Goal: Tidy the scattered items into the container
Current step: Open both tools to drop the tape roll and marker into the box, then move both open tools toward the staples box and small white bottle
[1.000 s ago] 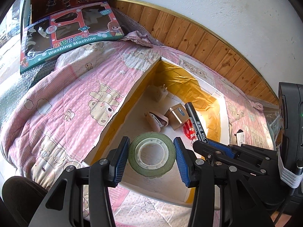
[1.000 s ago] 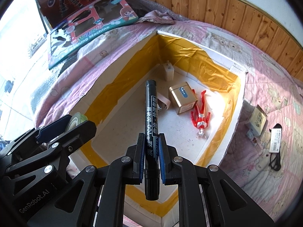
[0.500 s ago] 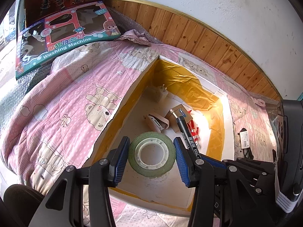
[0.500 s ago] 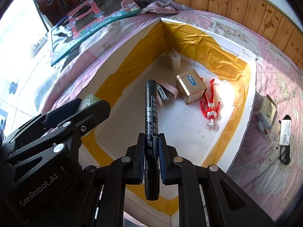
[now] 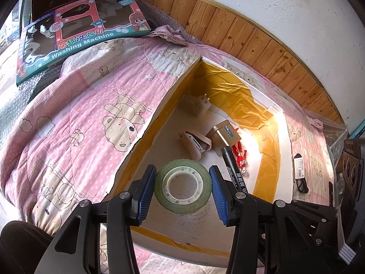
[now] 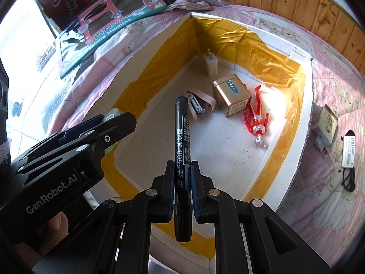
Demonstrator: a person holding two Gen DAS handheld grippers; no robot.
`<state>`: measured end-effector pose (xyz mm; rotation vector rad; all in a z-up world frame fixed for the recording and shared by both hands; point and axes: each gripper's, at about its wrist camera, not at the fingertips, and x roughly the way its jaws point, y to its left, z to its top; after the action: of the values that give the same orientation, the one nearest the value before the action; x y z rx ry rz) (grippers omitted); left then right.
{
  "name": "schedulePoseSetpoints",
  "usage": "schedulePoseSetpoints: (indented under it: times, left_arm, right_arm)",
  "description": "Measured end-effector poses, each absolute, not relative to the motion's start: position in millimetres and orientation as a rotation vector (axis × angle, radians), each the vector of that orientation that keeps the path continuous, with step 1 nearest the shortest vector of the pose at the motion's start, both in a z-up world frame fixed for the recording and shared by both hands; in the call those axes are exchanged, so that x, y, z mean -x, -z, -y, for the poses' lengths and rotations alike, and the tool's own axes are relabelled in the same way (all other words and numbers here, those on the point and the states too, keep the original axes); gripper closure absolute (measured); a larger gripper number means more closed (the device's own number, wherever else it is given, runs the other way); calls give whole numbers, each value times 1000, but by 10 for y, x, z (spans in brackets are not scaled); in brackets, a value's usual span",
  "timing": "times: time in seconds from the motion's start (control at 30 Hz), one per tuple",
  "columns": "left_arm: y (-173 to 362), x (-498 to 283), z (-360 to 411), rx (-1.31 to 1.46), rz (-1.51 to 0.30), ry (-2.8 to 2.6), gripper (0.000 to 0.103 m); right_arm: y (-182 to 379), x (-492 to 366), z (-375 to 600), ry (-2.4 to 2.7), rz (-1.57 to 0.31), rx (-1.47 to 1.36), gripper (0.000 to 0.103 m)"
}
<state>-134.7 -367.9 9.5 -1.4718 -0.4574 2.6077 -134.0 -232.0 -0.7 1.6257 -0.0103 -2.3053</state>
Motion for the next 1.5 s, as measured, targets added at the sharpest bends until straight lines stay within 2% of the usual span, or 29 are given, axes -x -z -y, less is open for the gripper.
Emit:
schedulePoseSetpoints:
  times: [0.63, 0.77, 0.8, 0.87, 0.93, 1.13, 1.33, 1.5]
  left_arm:
    - [-3, 1475, 3507, 1538, 269, -2635, 54]
    - [48, 1492, 3500, 1570, 241, -2661, 54]
    - [61, 1497, 3502, 1580, 238, -2664, 54]
    - [74, 1498, 3506, 1589, 239, -2664, 53]
    - [57, 1492, 3535, 1583, 262, -2655, 49]
    - [-191, 1370, 3685, 1494, 340, -2698, 47]
    - [-428, 1153, 3541, 1434, 290, -2715, 47]
    - [-546, 950, 3110, 1382, 219, -2654, 47]
  right_arm:
    - [68, 1222, 2220, 2272, 29, -1632, 88]
    - [47, 1202, 2178, 2274, 50, -1619, 85]
    - [37, 1198, 2163, 2277, 57, -1615, 80]
    - [-7, 1176, 2124, 2282, 86, -1595, 74]
    - [-87, 1135, 2086, 2285, 112, -1557, 74]
    - [-298, 964, 1940, 2292, 161, -1450, 74]
    - [-394, 767, 1570, 2331, 278, -1336, 74]
    - [-303, 620, 1119, 2313, 458, -1342, 73]
